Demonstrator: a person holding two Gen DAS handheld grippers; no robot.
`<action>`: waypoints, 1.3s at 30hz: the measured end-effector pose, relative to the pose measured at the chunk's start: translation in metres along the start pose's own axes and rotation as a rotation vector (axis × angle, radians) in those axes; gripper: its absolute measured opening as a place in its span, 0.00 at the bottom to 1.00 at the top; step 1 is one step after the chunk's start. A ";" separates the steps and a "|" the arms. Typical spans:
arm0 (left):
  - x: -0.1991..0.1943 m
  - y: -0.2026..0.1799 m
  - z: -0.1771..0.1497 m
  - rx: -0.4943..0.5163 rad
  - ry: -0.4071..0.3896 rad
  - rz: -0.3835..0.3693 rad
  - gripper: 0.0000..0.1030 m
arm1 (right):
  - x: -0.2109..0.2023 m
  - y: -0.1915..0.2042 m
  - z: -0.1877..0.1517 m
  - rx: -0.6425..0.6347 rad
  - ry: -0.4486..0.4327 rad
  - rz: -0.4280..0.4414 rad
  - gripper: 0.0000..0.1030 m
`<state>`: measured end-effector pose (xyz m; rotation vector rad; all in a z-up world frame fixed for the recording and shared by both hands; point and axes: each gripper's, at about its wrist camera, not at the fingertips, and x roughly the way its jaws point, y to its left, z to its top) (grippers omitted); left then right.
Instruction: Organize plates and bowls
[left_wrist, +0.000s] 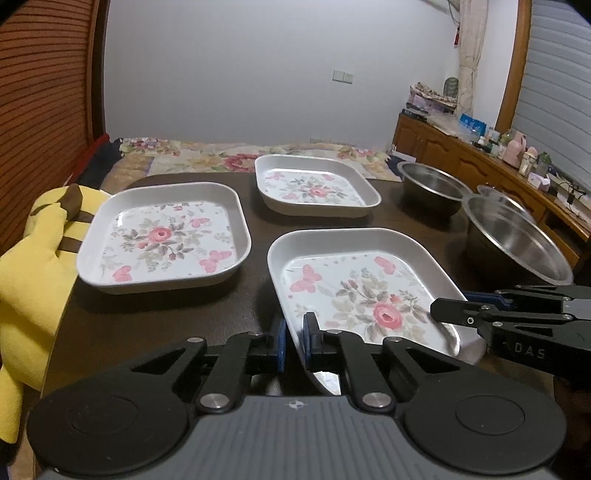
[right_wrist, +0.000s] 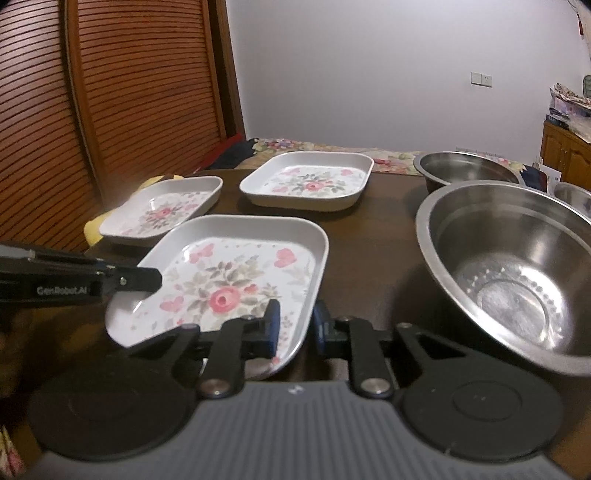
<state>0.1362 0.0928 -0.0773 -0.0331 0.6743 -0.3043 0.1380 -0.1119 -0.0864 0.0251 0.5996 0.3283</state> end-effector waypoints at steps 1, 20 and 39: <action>-0.005 -0.002 -0.001 0.001 -0.006 -0.002 0.10 | -0.005 0.000 -0.001 0.002 -0.003 0.005 0.20; -0.050 -0.015 -0.045 -0.007 0.004 0.012 0.10 | -0.051 0.021 -0.034 -0.030 -0.004 0.048 0.20; -0.042 -0.019 -0.050 0.005 0.014 0.033 0.11 | -0.051 0.021 -0.046 -0.002 -0.009 0.058 0.20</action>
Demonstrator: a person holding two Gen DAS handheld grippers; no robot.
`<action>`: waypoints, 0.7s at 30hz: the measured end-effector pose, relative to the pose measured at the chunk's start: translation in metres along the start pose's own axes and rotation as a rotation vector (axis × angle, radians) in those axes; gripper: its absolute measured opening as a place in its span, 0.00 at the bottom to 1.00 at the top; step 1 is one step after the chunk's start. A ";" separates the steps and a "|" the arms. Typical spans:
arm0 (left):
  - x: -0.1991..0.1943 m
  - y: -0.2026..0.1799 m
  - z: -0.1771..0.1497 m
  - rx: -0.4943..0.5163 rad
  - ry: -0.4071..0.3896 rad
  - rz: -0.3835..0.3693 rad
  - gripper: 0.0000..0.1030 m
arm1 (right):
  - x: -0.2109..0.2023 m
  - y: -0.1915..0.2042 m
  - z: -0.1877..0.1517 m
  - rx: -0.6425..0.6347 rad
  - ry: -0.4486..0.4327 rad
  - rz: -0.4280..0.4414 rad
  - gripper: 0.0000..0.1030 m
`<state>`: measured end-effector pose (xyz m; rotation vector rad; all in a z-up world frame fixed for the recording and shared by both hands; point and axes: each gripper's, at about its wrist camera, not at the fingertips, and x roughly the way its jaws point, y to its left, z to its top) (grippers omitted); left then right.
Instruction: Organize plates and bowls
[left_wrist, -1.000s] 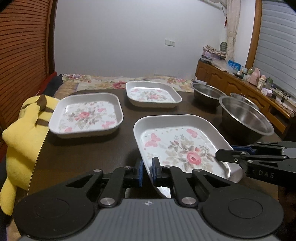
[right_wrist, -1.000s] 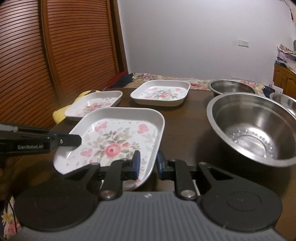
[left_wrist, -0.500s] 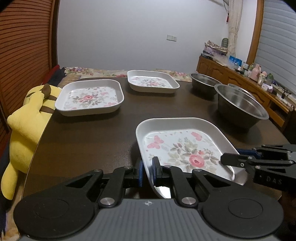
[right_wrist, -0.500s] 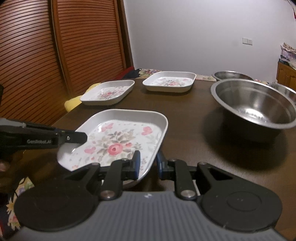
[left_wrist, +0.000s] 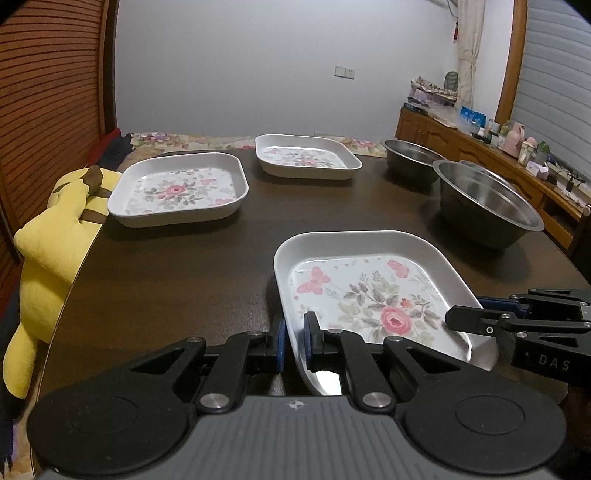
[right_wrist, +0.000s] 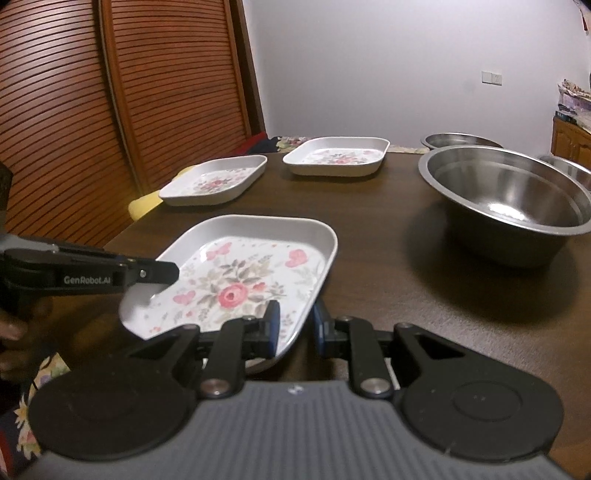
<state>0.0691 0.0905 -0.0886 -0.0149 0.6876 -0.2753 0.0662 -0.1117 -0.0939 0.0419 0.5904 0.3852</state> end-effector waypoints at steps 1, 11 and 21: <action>0.000 0.000 0.000 0.001 0.000 0.001 0.11 | 0.000 0.000 -0.001 0.000 -0.001 0.000 0.20; 0.000 0.000 0.000 -0.009 -0.001 0.005 0.11 | -0.002 -0.004 -0.002 0.016 -0.009 -0.001 0.20; -0.012 0.010 0.015 -0.015 -0.050 0.020 0.22 | -0.015 -0.013 0.014 0.014 -0.086 -0.020 0.21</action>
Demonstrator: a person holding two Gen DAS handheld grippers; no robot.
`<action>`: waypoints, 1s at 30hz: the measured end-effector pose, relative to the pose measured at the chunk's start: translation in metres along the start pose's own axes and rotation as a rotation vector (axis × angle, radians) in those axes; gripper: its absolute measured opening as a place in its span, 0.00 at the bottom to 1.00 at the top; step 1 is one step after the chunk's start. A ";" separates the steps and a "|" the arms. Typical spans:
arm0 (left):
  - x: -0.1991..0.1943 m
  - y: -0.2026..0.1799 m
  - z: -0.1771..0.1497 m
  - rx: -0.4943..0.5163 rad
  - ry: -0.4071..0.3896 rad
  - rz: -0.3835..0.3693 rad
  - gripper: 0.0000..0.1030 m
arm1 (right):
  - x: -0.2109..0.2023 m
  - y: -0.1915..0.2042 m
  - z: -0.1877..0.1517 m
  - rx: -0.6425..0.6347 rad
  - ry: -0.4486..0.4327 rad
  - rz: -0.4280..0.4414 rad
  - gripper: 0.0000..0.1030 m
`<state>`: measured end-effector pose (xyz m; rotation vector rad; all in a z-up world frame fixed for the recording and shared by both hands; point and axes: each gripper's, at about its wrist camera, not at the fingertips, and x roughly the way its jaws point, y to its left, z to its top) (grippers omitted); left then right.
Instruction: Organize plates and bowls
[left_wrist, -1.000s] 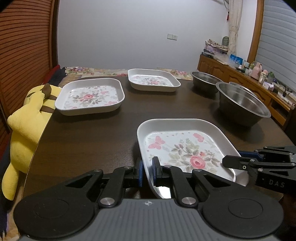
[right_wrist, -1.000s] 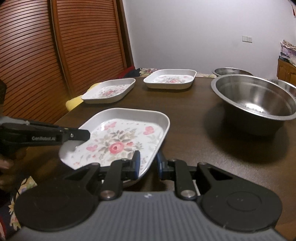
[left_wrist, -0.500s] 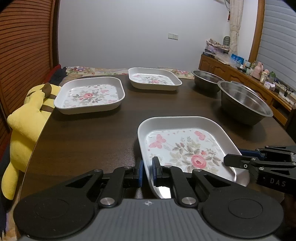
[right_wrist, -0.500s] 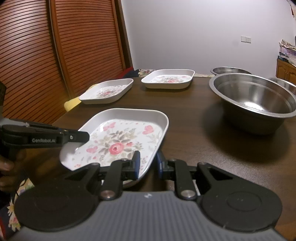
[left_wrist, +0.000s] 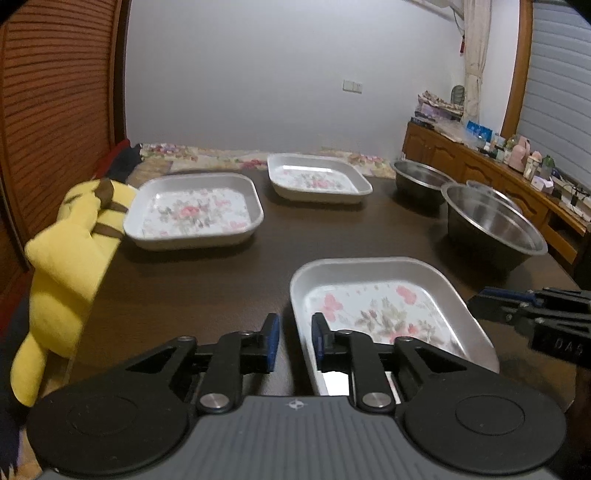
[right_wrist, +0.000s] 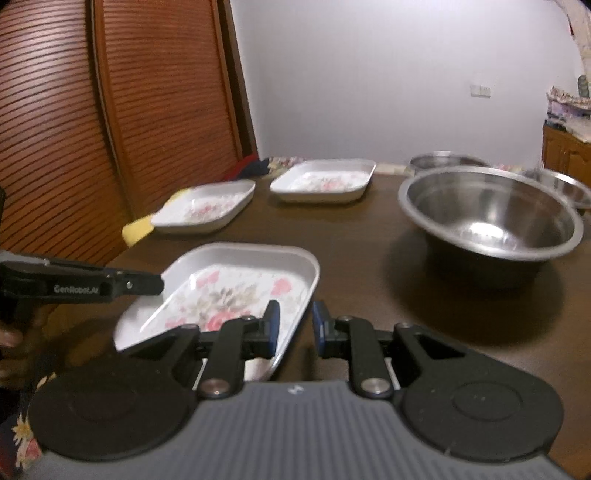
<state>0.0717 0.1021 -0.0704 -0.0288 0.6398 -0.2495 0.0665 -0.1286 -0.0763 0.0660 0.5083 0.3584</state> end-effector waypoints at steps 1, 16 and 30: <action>-0.002 0.002 0.004 0.003 -0.008 0.004 0.23 | -0.001 -0.001 0.004 -0.006 -0.008 0.000 0.21; 0.011 0.037 0.052 0.022 -0.056 0.065 0.47 | 0.034 0.013 0.075 -0.103 -0.033 0.084 0.31; 0.046 0.108 0.091 -0.017 -0.070 0.130 0.53 | 0.123 0.054 0.117 -0.134 0.082 0.168 0.38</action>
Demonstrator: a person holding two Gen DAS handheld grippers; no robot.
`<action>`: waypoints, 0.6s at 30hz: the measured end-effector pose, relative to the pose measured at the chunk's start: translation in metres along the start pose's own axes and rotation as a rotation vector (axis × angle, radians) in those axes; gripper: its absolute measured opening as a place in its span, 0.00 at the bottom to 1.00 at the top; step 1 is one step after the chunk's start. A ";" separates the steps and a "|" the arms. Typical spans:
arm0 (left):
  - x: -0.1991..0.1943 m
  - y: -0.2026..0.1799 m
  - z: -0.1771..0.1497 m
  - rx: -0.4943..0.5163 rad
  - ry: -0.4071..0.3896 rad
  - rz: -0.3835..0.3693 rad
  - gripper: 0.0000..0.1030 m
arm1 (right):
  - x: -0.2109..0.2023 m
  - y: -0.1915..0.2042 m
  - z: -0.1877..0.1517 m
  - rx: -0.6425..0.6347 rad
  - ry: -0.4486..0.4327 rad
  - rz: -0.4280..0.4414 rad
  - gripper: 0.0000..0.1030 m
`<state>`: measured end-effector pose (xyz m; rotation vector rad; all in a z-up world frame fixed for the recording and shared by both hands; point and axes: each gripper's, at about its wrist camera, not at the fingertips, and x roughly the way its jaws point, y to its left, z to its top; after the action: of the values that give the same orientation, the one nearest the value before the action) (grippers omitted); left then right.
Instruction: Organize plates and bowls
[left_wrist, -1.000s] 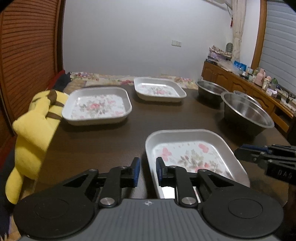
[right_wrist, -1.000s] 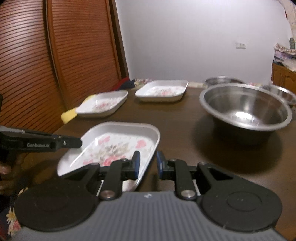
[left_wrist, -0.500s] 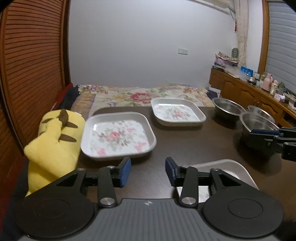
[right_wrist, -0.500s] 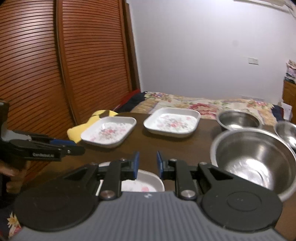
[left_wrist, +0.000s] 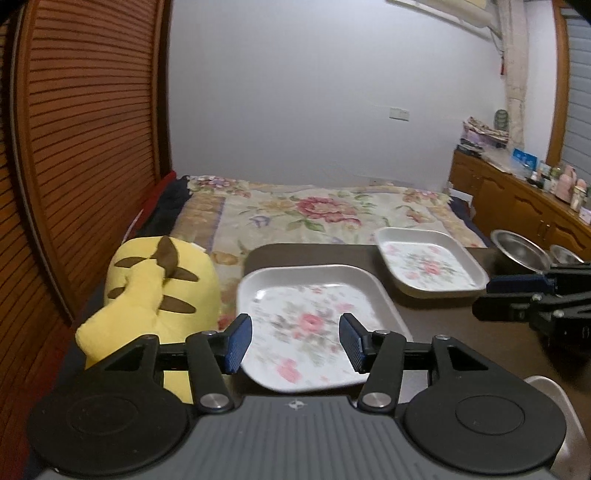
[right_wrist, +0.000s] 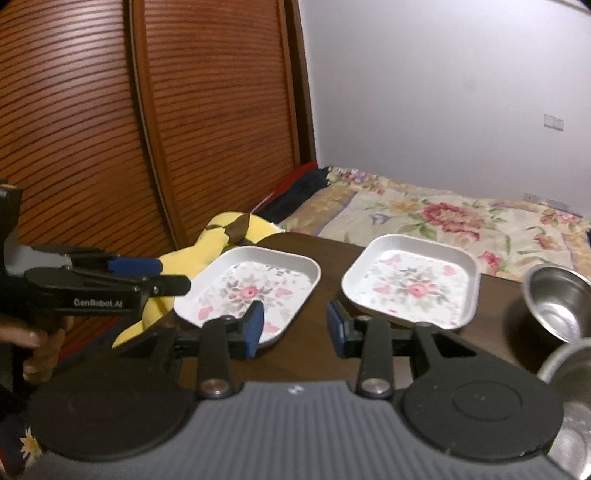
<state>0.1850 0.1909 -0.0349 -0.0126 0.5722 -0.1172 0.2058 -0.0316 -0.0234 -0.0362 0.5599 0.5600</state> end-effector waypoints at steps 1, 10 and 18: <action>0.005 0.006 0.001 -0.005 0.003 0.003 0.53 | 0.006 0.000 0.001 0.001 0.013 0.003 0.38; 0.043 0.035 0.003 -0.024 0.038 -0.019 0.51 | 0.048 0.006 0.015 -0.016 0.096 0.000 0.38; 0.064 0.048 -0.004 -0.052 0.069 -0.065 0.42 | 0.080 0.001 0.013 0.008 0.176 -0.007 0.38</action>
<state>0.2414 0.2309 -0.0754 -0.0779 0.6440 -0.1665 0.2682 0.0109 -0.0529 -0.0809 0.7331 0.5509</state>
